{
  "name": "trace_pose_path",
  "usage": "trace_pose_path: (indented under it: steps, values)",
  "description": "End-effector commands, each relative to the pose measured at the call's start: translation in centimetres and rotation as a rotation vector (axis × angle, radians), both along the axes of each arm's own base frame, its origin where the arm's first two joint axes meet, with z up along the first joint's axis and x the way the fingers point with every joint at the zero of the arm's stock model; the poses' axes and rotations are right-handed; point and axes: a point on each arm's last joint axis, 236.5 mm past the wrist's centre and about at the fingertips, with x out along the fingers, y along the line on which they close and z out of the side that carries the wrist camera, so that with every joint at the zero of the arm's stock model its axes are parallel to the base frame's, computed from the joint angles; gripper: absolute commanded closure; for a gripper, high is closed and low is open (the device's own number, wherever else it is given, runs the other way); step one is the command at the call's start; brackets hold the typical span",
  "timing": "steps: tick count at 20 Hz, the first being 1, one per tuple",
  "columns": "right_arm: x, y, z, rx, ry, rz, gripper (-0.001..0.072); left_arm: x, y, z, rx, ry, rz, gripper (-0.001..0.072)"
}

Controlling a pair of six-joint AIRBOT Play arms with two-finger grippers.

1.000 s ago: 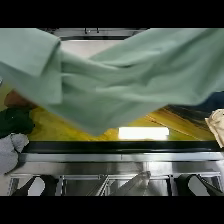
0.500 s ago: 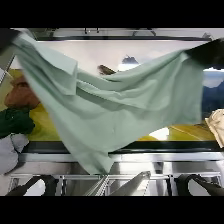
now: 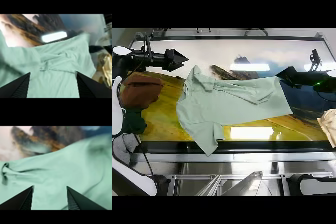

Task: Fold the shirts.

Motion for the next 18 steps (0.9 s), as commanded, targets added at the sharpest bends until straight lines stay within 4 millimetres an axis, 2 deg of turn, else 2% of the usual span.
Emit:
trace_pose_path:
  steps: [1, 5, 6, 8, 11, 14, 18]
  values:
    - [-0.5, -5.2, -1.3, -0.072, 0.024, 0.017, 0.0257, -0.6, 2.7, -0.5, -0.066, 0.119, -0.028, 0.0157]
    - [-8.0, -11.9, -6.4, -0.176, 0.303, 0.071, 0.0257, -6.3, 5.7, 0.8, -0.112, 0.265, -0.073, 0.0162]
    - [-9.4, -12.9, -7.4, -0.179, 0.351, 0.076, 0.0257, -7.7, 6.1, 0.5, -0.111, 0.301, -0.066, 0.0163]
    - [-10.7, -14.1, -9.0, -0.151, 0.398, 0.065, 0.0257, -11.0, 7.1, -1.7, -0.038, 0.394, -0.028, 0.0163]
    - [-10.7, -12.6, -10.7, -0.107, 0.41, 0.115, 0.0257, -15.8, 7.7, -5.3, 0.06, 0.511, 0.021, 0.0163]
    - [-10.2, -9.3, -12.6, -0.054, 0.43, 0.181, 0.0257, -19.6, 7.5, -7.6, 0.086, 0.593, 0.054, 0.0163]
    - [-11.7, -4.4, -14.5, -0.008, 0.506, 0.333, 0.026, -24.3, 7.1, -9.7, 0.134, 0.681, 0.047, 0.0162]
